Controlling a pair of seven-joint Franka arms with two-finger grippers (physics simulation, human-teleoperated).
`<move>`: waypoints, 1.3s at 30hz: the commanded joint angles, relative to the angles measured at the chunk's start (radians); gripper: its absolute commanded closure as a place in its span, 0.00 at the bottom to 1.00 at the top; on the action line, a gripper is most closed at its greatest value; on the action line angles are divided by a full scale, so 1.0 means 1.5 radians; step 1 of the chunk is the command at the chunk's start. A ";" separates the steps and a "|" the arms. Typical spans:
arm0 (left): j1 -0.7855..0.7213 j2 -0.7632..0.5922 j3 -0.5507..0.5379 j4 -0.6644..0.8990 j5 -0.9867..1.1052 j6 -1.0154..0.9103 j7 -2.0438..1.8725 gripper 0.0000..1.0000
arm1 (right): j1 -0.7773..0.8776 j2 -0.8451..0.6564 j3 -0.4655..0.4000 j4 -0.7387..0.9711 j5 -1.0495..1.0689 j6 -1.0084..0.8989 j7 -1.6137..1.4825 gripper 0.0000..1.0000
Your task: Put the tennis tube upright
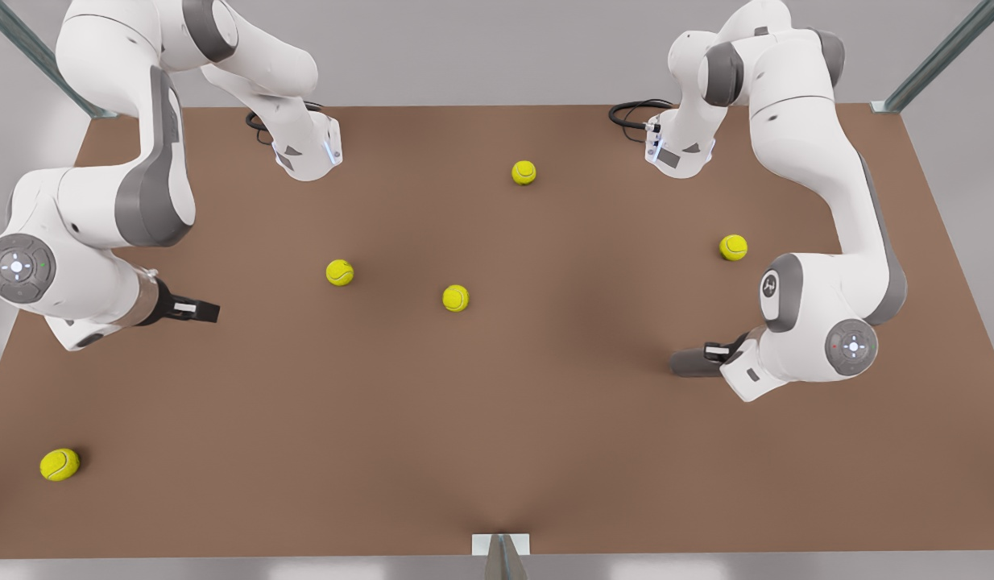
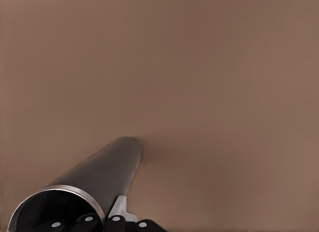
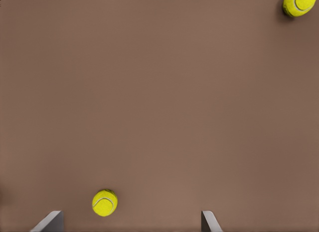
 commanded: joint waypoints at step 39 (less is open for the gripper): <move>0.000 0.023 0.001 0.026 0.038 -0.024 -0.039 0.00 | 0.001 0.000 0.000 0.000 0.001 0.000 0.000 0.00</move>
